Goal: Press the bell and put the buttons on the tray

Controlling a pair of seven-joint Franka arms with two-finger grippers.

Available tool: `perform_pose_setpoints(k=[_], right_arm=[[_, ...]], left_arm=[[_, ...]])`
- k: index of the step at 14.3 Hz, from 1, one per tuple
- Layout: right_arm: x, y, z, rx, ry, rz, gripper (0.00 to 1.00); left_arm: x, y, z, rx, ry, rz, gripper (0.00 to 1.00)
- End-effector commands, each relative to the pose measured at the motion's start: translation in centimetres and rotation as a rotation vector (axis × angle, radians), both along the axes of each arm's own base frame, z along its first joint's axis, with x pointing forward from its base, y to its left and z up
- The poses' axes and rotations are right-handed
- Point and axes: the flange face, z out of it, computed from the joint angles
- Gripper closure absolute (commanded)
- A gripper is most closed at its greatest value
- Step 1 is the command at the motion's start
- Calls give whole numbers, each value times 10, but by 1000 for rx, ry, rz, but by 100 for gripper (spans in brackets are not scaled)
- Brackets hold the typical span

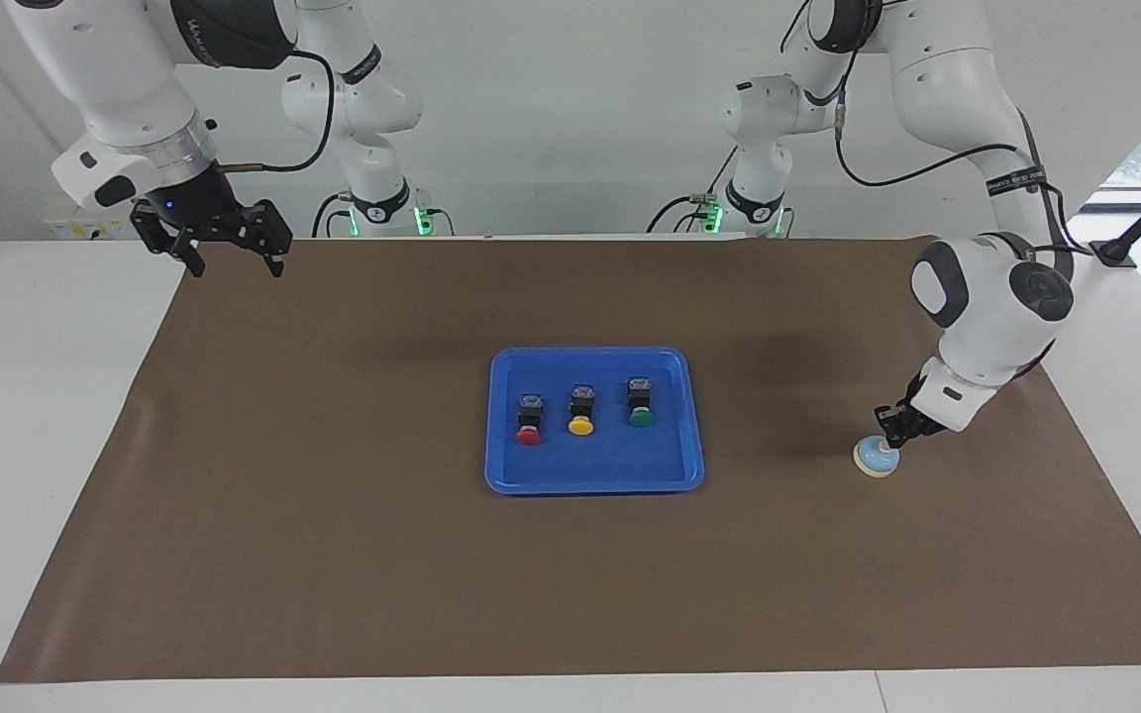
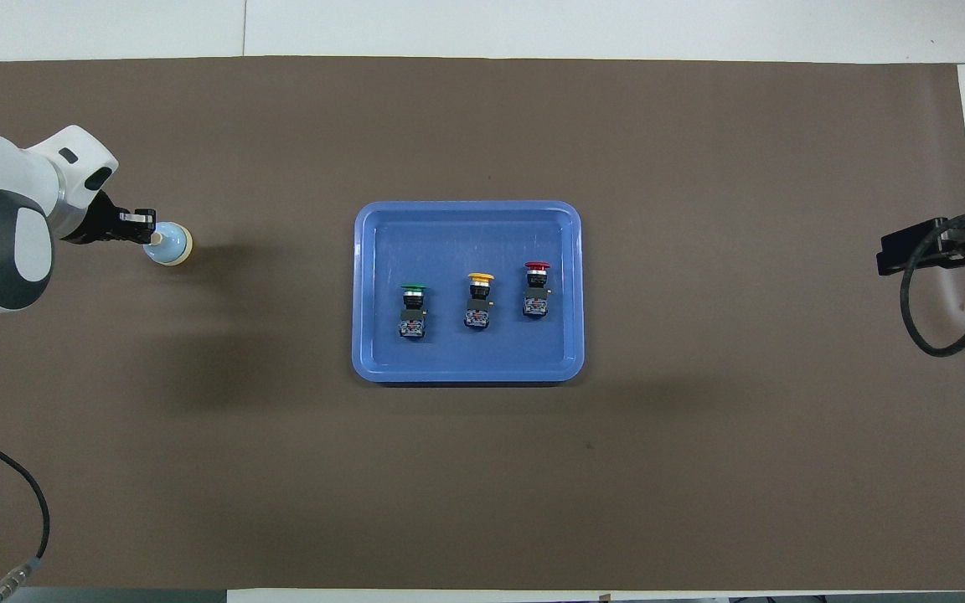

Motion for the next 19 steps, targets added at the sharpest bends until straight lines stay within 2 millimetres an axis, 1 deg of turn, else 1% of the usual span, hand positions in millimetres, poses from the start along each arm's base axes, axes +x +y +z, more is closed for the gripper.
perform_pose_setpoints(k=[1, 2, 4, 5, 6, 7, 8, 10, 11, 12, 13, 15, 16, 17, 19], right_arm=[[-4, -2, 0, -10, -5, 21, 0], [-4, -3, 0, -8, -5, 18, 0], [-4, -2, 0, -8, -3, 20, 0], [-4, -2, 0, -8, -3, 20, 0], [-5, -2, 1, -8, -5, 20, 0], [-5, -2, 1, -8, -5, 22, 0], [-5, -2, 1, -8, -5, 22, 0], [-5, -2, 1, -8, -5, 22, 0], [-5, -3, 1, -8, -5, 19, 0], [-5, -5, 1, -8, -5, 16, 0], [-5, -6, 1, -8, -5, 14, 0], [-5, -5, 1, -8, -5, 16, 0], [-5, -5, 1, -8, -5, 16, 0], [-5, -5, 1, -8, -5, 16, 0], [-5, -5, 1, -8, -5, 16, 0]], left_arm=[[-1, 2, -29, 7, -37, -10, 100], [-2, 2, -33, 7, -46, -10, 100], [-1, 3, -30, 7, -40, -10, 100], [-1, 4, -26, 7, -22, -10, 100], [5, 5, -12, 16, -5, -16, 100], [10, 8, 3, 29, 0, -25, 100], [16, 10, 24, 33, -7, -26, 100], [18, 16, 75, 37, -10, -17, 100], [13, 16, 101, 39, -3, -16, 100], [4, 15, 125, 40, 0, -14, 100], [-5, 14, 150, 42, -12, -13, 89], [-29, 11, 195, 48, -26, -13, 18], [-44, 9, 222, 50, -36, -13, 0], [-59, 7, 240, 52, -24, -14, 0], [-81, 6, 260, 45, 11, -4, 0]])
